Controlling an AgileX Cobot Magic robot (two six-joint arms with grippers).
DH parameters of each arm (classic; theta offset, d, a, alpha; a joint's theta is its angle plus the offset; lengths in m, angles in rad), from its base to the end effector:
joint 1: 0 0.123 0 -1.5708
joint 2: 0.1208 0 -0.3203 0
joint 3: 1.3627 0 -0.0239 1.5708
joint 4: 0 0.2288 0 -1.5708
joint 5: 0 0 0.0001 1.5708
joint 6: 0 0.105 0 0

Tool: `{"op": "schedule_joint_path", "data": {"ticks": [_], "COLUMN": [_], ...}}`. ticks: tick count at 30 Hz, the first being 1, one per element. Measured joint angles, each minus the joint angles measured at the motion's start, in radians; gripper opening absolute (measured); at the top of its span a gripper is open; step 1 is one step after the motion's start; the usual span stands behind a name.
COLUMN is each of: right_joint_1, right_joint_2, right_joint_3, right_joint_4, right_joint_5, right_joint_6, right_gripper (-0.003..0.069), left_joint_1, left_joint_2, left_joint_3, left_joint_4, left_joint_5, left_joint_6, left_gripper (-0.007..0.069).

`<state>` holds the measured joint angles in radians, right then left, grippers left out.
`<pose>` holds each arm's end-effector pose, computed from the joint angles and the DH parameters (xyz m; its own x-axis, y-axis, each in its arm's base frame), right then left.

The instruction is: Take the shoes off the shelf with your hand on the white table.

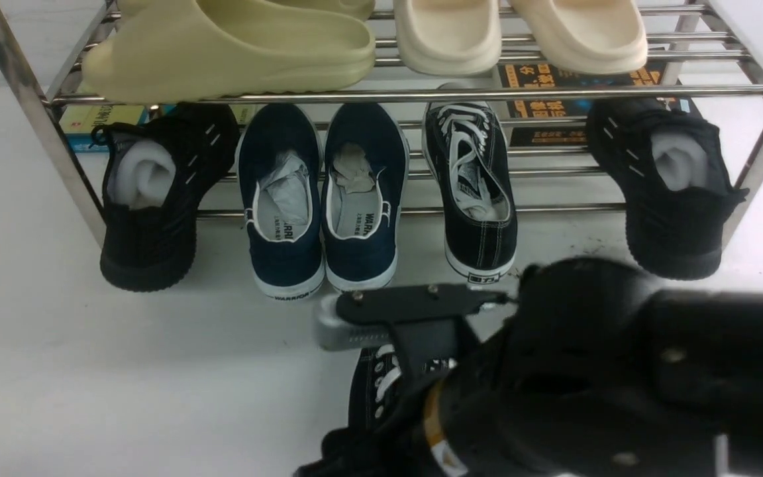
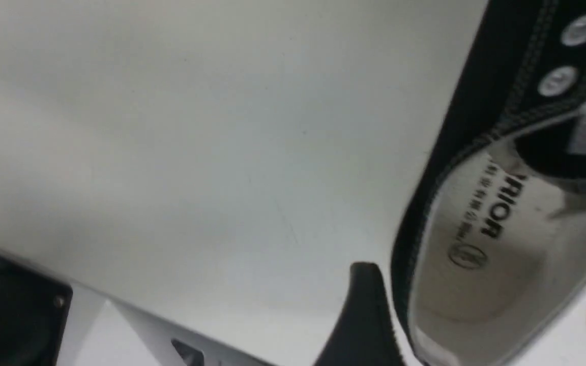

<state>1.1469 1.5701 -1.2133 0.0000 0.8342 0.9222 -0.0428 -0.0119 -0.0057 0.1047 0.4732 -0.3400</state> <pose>0.1285 0.2848 0.3093 -0.9482 -0.1638 -0.2720 -0.2579 0.8971 0.3588 0.0047 0.0048 0.1679 -0.3464 -0.2294 -0.9096 -0.0890 0.9733 -0.2115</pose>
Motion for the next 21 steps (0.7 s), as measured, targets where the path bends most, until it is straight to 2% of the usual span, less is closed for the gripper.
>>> {"op": "schedule_joint_path", "data": {"ticks": [4, 8, 9, 10, 13, 14, 17, 18, 21], "right_joint_1": [0.0, 0.0, 0.0, 0.0, 0.0, 0.0, 0.0, 0.0, 0.0], "right_joint_2": [-0.132, -0.239, -0.276, -0.291, -0.388, -0.413, -0.505, -0.511, -0.617], "right_joint_3": [-0.063, -0.084, -0.084, -0.084, -0.053, -0.037, 0.046, 0.053, 0.219], "right_joint_4": [-0.047, -0.125, -0.162, -0.178, -0.243, -0.25, -0.271, -0.273, -0.328], "right_joint_5": [0.207, 0.354, 0.382, 0.392, 0.399, 0.4, 0.408, 0.408, 0.392], "right_joint_6": [-0.166, -0.262, -0.269, -0.272, -0.278, -0.278, -0.25, -0.247, -0.128], "right_gripper": [0.0534, 0.0416, 0.0343, 0.0309, 0.0092, 0.0047, -0.0013, -0.0013, -0.0015], "left_joint_1": [0.0, 0.0, 0.0, 0.0, 0.0, 0.0, 0.0, 0.0, 0.0], "left_joint_2": [0.0, 0.0, 0.0, 0.0, 0.0, 0.0, 0.0, 0.0, 0.0], "left_joint_3": [0.0, 0.0, 0.0, 0.0, 0.0, 0.0, 0.0, 0.0, 0.0], "left_joint_4": [0.0, 0.0, 0.0, 0.0, 0.0, 0.0, 0.0, 0.0, 0.0], "left_joint_5": [0.0, 0.0, 0.0, 0.0, 0.0, 0.0, 0.0, 0.0, 0.0], "left_joint_6": [0.0, 0.0, 0.0, 0.0, 0.0, 0.0, 0.0, 0.0, 0.0], "left_gripper": [0.0239, 0.0239, 0.0239, 0.0239, 0.0239, 0.0239, 0.0239, 0.0239, 0.0239]}}
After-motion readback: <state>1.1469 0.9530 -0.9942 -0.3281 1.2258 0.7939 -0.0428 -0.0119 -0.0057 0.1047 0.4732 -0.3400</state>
